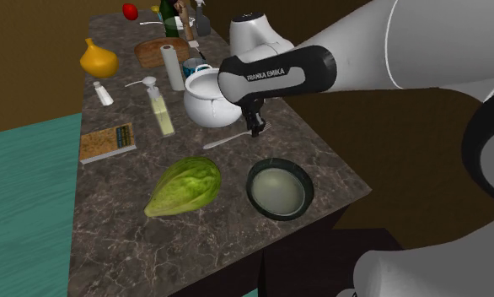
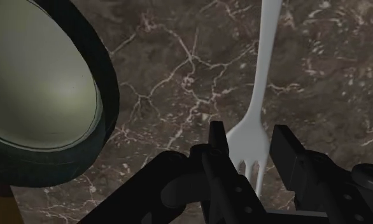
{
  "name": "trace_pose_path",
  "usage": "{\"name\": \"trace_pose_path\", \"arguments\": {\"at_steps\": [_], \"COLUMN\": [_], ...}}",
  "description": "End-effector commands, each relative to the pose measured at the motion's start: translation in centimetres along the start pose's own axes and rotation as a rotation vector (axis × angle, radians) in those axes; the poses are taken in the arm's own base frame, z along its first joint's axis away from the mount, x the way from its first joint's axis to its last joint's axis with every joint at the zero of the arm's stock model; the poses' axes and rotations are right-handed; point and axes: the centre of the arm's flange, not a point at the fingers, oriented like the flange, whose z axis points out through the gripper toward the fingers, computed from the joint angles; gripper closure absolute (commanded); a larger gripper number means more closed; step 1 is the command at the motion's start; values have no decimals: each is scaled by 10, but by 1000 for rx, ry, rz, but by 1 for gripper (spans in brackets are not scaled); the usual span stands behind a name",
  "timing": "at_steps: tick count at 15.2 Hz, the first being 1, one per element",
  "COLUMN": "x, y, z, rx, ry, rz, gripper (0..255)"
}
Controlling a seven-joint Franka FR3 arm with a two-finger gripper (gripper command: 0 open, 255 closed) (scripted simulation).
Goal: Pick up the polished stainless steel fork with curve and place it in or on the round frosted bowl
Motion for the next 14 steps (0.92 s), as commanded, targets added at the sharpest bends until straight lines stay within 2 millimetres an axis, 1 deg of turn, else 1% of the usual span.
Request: {"name": "trace_pose_path", "arguments": {"at_steps": [1,6,7,14], "x": [0,2,2,36], "y": [0,0,-1,85], "z": [-10,-37,-39,-41], "rx": [0,0,0,0], "ry": [0,0,0,0], "rz": [0,0,0,0], "gripper": [255,255,255,255]}}
